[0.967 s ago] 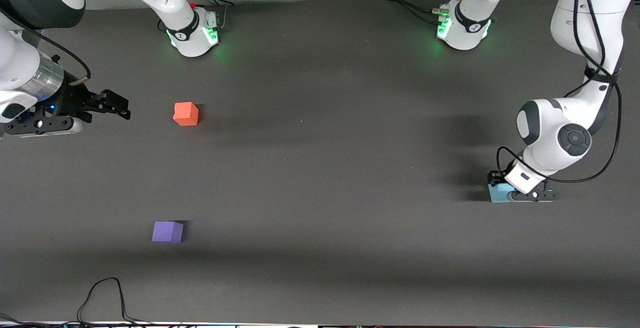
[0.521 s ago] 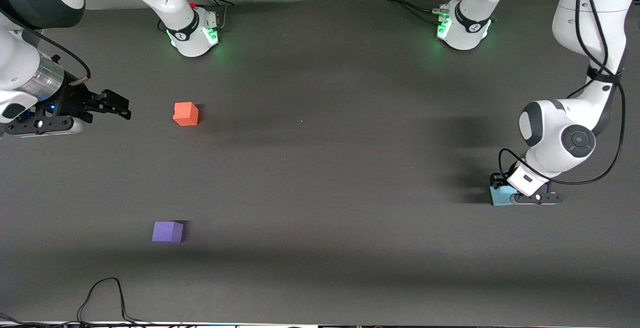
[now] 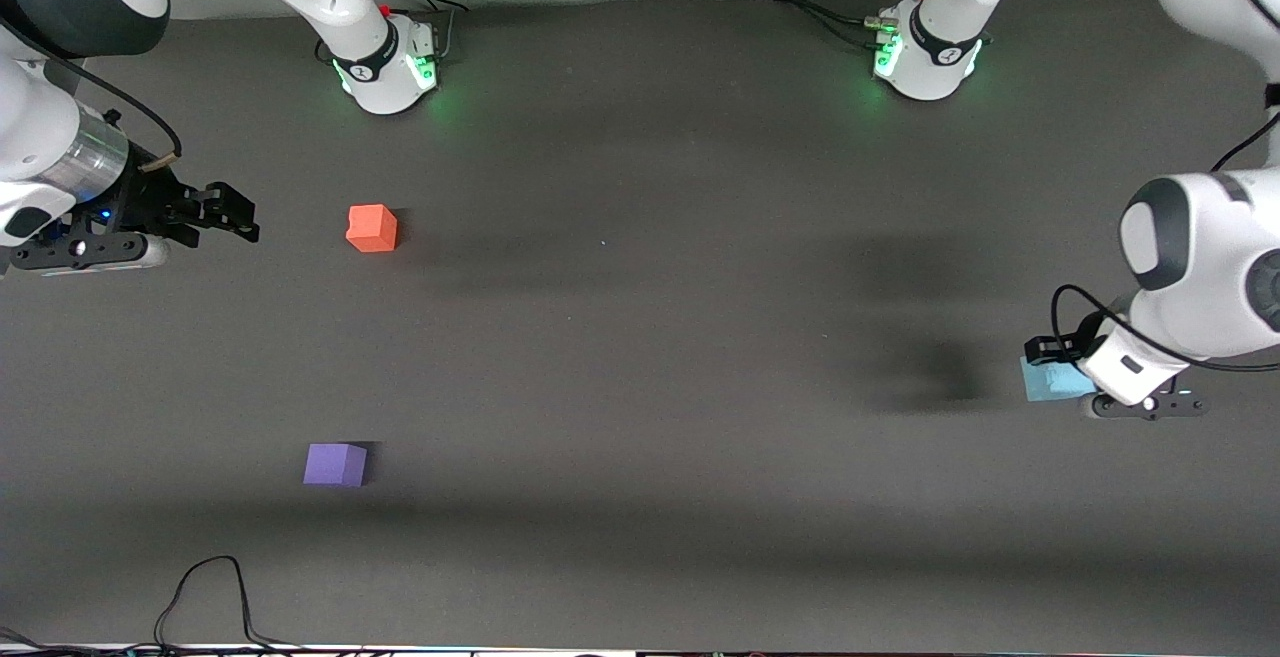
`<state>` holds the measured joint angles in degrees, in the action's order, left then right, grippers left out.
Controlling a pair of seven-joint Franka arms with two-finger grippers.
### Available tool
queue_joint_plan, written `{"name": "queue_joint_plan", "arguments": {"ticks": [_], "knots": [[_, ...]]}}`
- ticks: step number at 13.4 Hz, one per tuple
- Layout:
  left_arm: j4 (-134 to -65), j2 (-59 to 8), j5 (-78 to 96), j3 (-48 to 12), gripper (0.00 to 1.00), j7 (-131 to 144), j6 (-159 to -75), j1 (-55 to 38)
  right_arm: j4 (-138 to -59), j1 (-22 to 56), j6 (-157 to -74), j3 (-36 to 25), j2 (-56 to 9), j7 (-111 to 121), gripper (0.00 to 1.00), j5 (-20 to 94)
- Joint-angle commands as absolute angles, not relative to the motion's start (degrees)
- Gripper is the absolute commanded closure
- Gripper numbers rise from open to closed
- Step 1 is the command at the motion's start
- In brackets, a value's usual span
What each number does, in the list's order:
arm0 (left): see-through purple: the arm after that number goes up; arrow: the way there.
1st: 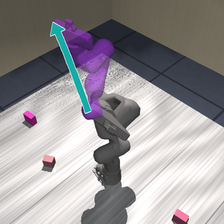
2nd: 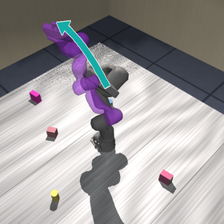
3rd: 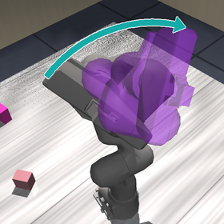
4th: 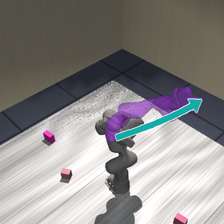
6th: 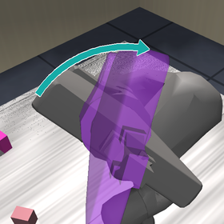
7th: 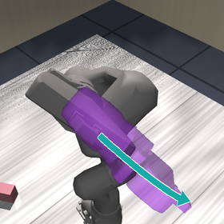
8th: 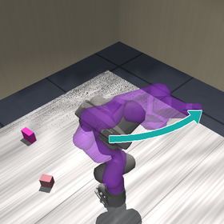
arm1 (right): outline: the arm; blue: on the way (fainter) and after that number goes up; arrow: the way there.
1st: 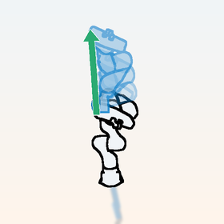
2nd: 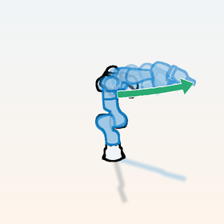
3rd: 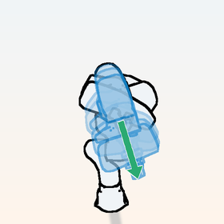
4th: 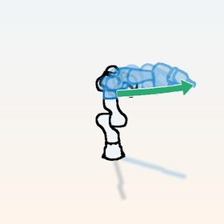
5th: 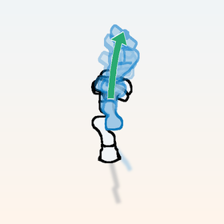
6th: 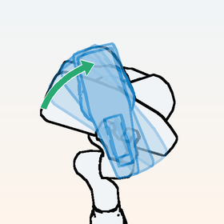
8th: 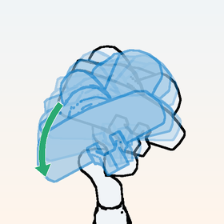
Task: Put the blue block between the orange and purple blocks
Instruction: 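Carry the light-blue block with the left gripper to mid-table and lower it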
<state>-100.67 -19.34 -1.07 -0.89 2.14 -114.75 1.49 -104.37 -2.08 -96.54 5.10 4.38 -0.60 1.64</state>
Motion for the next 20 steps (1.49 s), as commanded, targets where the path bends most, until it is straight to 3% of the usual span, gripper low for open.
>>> {"name": "queue_joint_plan", "arguments": {"ticks": [1,5,12,15,20], "knots": [[-95.47,-19.6,-1.05,-2.54,0.68,14.01,-108.56,-4.81,-104.85,-1.76,-96.33,4.75,4.92,-0.35,0.0,2.72],[-90.46,-21.09,-0.97,-6.84,0.68,35.01,-108.37,-16.05,-104.94,-1.85,-96.24,4.75,5.01,-0.35,0.0,2.72],[-69.54,-39.09,-3.51,-8.44,0.68,54.66,-110.92,-42.5,-105.12,-1.76,-96.06,4.75,5.19,-0.35,0.0,2.72],[-68.99,-45.07,-8.15,-8.17,0.67,57.03,-114.76,-49.11,-105.29,-1.76,-95.98,4.75,5.19,-0.35,0.0,2.72],[-68.99,-53.17,-14.33,-7.91,0.67,62.58,-123.31,-49.57,-105.47,-1.76,-95.98,4.75,5.27,-0.35,0.0,2.72]]}}
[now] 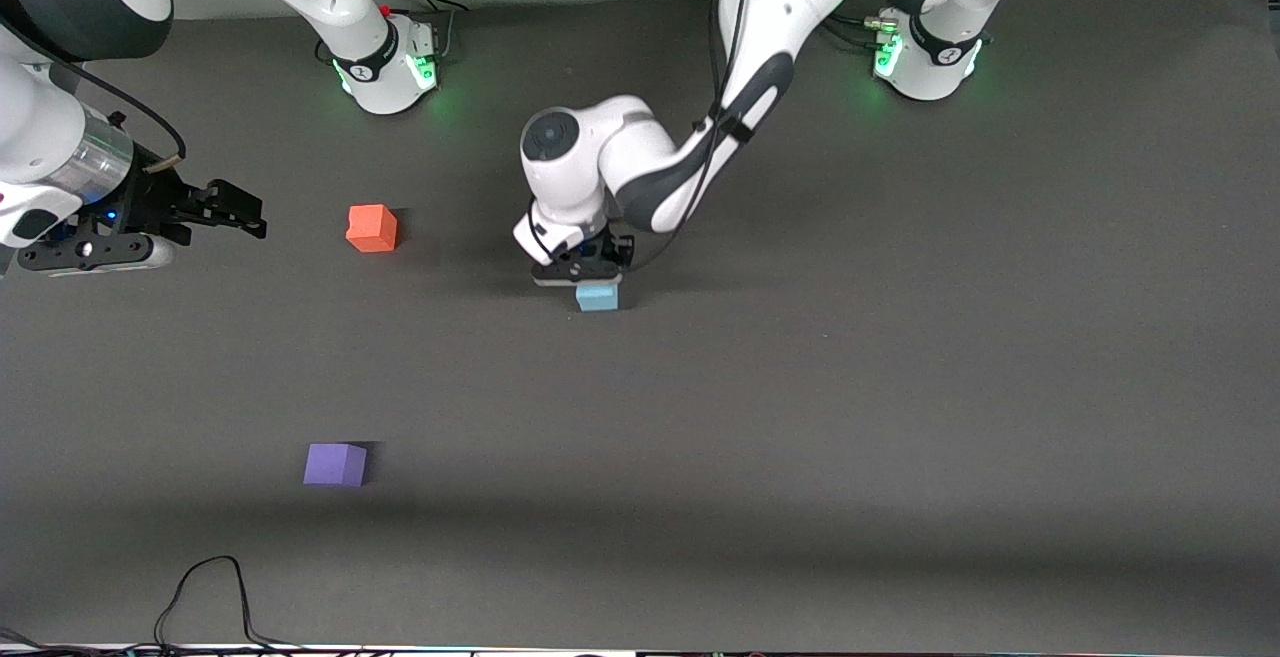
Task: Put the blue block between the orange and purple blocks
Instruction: 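Carry the light-blue block with the left gripper to mid-table and lower it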
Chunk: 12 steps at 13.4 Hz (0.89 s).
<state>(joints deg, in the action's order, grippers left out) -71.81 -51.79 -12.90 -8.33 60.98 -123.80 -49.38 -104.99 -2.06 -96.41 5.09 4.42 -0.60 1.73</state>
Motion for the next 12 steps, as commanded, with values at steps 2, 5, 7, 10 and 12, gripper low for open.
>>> {"name": "queue_joint_plan", "arguments": {"ticks": [2,5,7,10,12], "knots": [[-68.99,-53.96,-14.33,-7.82,0.66,62.58,-123.66,-49.48,-105.47,-1.76,-95.98,4.75,5.27,-0.35,0.0,2.72],[-69.52,-54.4,-14.94,-7.82,0.52,62.58,-124.8,-49.48,-105.56,-1.76,-95.98,4.75,5.19,-0.35,0.0,2.72],[-69.61,-54.84,-15.47,-7.82,0.18,62.49,-124.8,-49.31,-105.47,-1.76,-95.98,4.75,5.27,-0.35,0.0,2.72],[-69.87,-53.97,-15.56,-7.91,0.0,62.23,-123.93,-48.78,-105.47,-1.76,-95.98,4.75,5.19,-0.35,0.0,2.72],[-69.87,-52.04,-15.03,-8.0,0.0,62.23,-122.61,-47.82,-105.47,-1.76,-95.98,4.75,5.19,-0.35,0.0,2.72]]}}
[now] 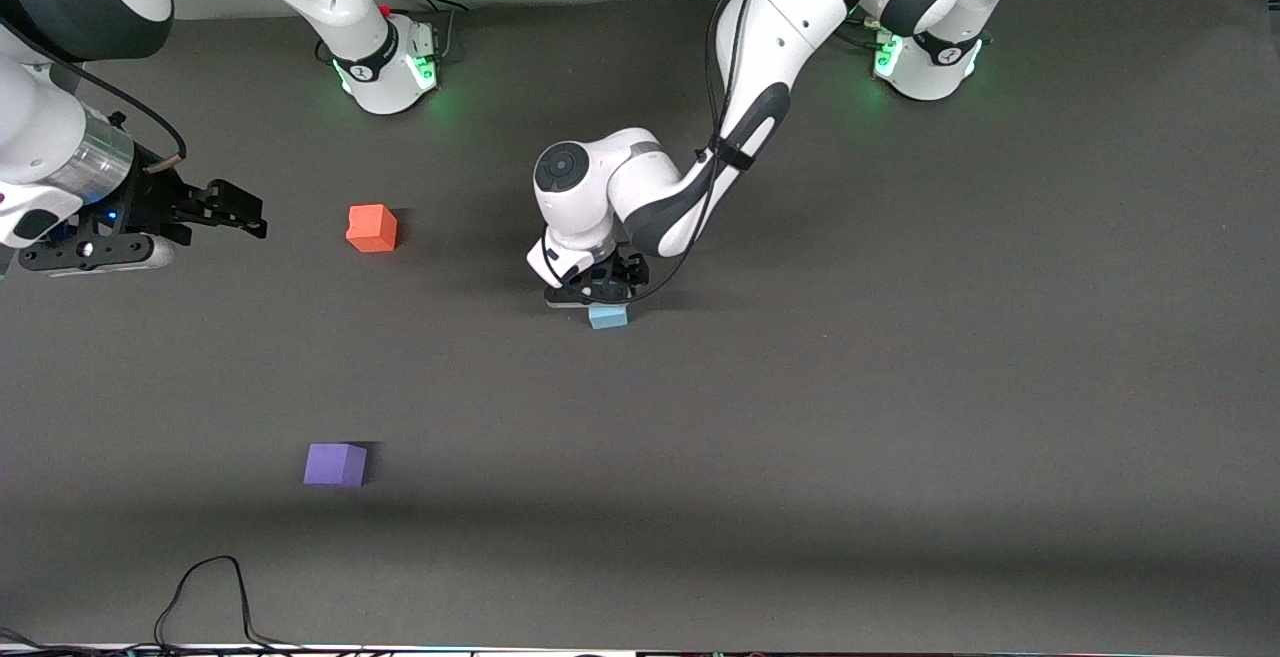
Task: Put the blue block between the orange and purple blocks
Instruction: 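Carry the light-blue block with the left gripper to mid-table and lower it, then open the left gripper and withdraw while the right gripper reaches over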
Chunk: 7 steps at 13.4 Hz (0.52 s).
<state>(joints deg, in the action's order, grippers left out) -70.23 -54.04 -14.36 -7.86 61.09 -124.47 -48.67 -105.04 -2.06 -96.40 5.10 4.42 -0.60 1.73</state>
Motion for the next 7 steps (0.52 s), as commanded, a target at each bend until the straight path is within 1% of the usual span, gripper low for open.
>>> {"name": "queue_joint_plan", "arguments": {"ticks": [1,2,4,6,7], "knots": [[-69.7,-49.86,-14.77,-8.35,0.0,61.88,-119.74,-47.12,-105.56,-1.76,-95.98,4.75,5.19,-0.35,0.0,2.72],[-69.52,-48.36,-14.16,-8.87,0.0,61.53,-116.66,-45.98,-105.47,-1.76,-95.98,4.75,5.19,-0.35,0.0,2.72],[-69.52,-44.14,-9.87,-9.66,0.0,59.17,-113.57,-42.38,-105.47,-1.67,-95.98,4.92,5.27,-0.53,0.0,2.72],[-70.04,-39.75,-3.9,-9.67,0.0,52.07,-109.71,-37.12,-105.47,-1.23,-95.98,5.45,5.45,-1.4,0.0,2.81],[-71.09,-37.81,-1.26,-9.67,0.0,47.59,-107.43,-33.44,-105.38,0.51,-95.98,5.36,5.45,-3.06,0.0,3.6]]}}
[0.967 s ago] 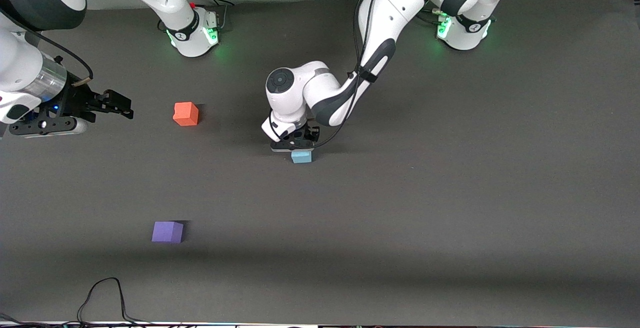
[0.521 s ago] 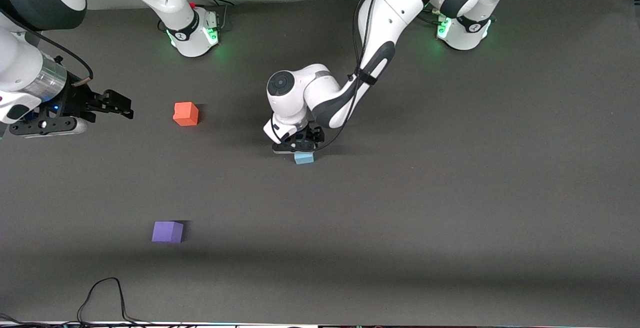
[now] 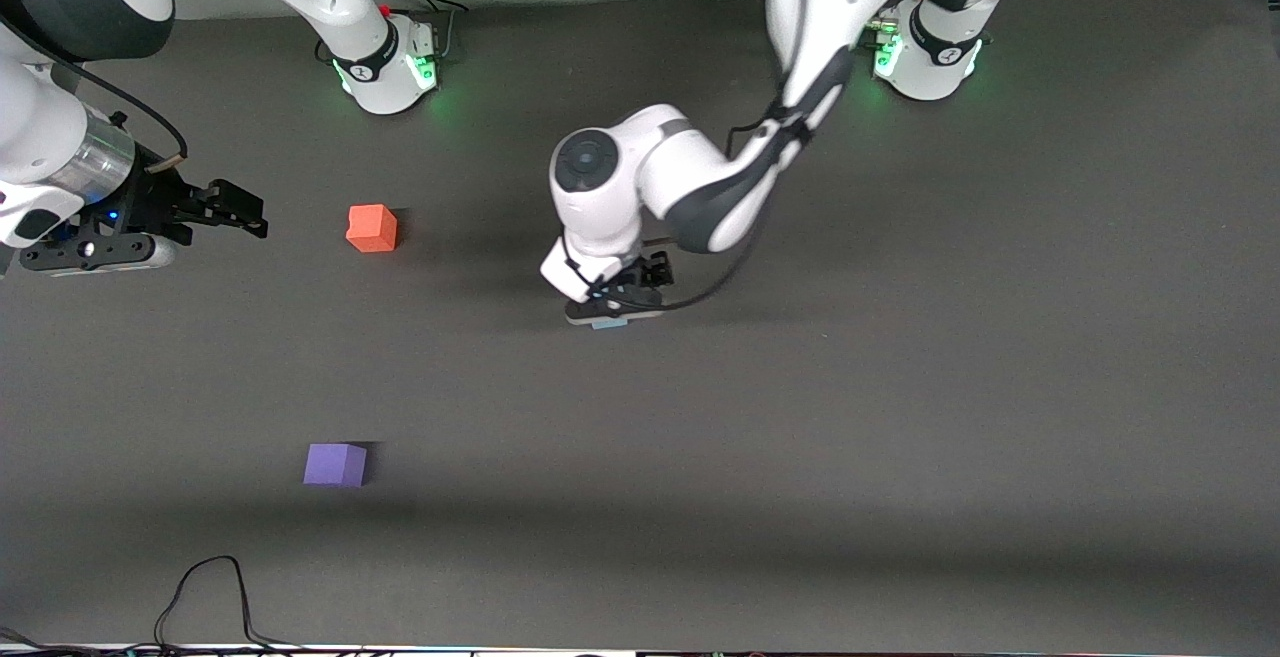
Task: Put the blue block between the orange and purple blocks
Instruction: 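Open the left gripper and withdraw while the right gripper reaches over, then lower the open right gripper onto the light-blue block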
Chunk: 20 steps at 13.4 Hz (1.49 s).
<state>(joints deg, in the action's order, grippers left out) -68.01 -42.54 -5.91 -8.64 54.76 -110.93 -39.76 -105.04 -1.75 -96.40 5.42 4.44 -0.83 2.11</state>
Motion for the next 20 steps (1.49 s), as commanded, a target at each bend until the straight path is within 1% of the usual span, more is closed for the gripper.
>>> {"name": "queue_joint_plan", "arguments": {"ticks": [1,3,5,7,9,11,13,17,19,20], "knots": [[-73.37,-35.36,0.77,-9.67,0.0,43.29,-106.1,-28.96,-105.03,2.09,-95.98,5.36,5.36,-6.12,0.0,4.47],[-79.25,-30.08,2.54,-9.67,0.0,35.28,-106.0,-19.47,-103.72,7.26,-95.98,5.54,4.66,-14.28,0.0,4.92],[-86.36,-23.94,2.55,-9.58,0.0,28.08,-105.73,-11.55,-100.83,15.42,-96.06,5.54,2.91,-26.48,0.0,4.92],[-92.43,-18.48,2.2,-9.32,0.0,19.56,-105.73,-4.95,-96.61,23.16,-95.98,5.71,-0.6,-33.99,0.0,5.18],[-95.61,-14.26,1.85,-9.14,0.0,11.2,-105.03,1.2,-90.47,31.34,-96.06,5.71,-5.68,-43.27,0.0,5.97],[-96.85,-10.21,1.5,-9.14,0.0,4.86,-101.71,5.43,-84.84,36.28,-96.06,5.71,-10.96,-46.93,0.0,5.89],[-96.77,-7.31,0.27,-9.05,0.0,1.86,-98.63,7.38,-84.02,37.88,-96.59,5.54,-12.83,-46.76,0.0,5.45],[-96.15,-2.3,0.26,-9.05,0.0,-0.35,-93.79,8.26,-86.12,38.14,-97.12,5.54,-13.88,-43.25,0.0,3.53],[-96.06,-0.45,0.26,-9.23,0.0,-0.44,-91.77,8.17,-90.41,38.76,-101.05,5.54,-14.06,-41.4,0.0,1.41],[-96.06,0.17,0.35,-9.23,0.0,-0.44,-91.32,8.17,-93.05,38.85,-104.29,5.54,-14.06,-41.31,0.0,1.32]]}}
